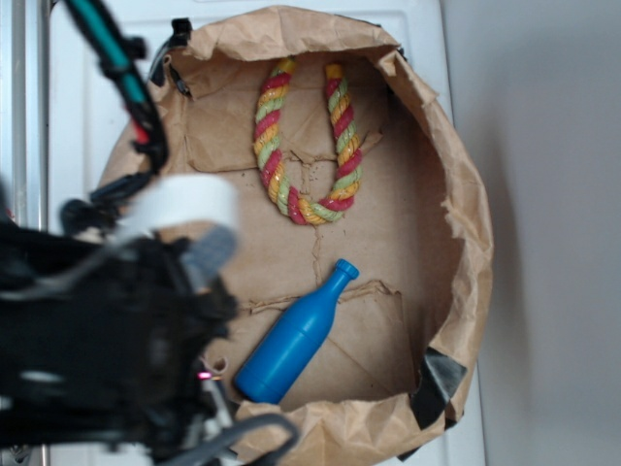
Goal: Grab the blue bottle.
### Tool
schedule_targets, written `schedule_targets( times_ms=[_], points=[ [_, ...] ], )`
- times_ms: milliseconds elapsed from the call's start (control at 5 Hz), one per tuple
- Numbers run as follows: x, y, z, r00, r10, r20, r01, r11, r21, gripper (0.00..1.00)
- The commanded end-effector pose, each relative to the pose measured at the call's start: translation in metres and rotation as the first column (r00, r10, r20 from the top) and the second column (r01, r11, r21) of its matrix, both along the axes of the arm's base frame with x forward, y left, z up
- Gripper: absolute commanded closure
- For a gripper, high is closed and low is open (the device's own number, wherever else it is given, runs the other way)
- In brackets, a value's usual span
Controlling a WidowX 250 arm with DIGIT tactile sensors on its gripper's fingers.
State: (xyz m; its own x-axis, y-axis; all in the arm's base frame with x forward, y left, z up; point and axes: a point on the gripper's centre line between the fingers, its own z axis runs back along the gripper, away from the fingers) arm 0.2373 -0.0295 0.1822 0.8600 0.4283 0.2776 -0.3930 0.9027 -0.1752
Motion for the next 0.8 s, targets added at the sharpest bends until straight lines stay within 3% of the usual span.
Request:
schedule_targets(
  times_ms=[0,200,600],
  points=[
    [0.011,0.057,-0.008,0.929,0.368,0.023,-0.362,0.923,-0.130,0.00],
    [0.011,0.071,-0.019,0.923,0.385,-0.014,-0.381,0.908,-0.172,0.00],
    [0.011,0.071,-0.019,0.923,0.385,-0.014,-0.381,0.908,-0.172,0.00]
  ],
)
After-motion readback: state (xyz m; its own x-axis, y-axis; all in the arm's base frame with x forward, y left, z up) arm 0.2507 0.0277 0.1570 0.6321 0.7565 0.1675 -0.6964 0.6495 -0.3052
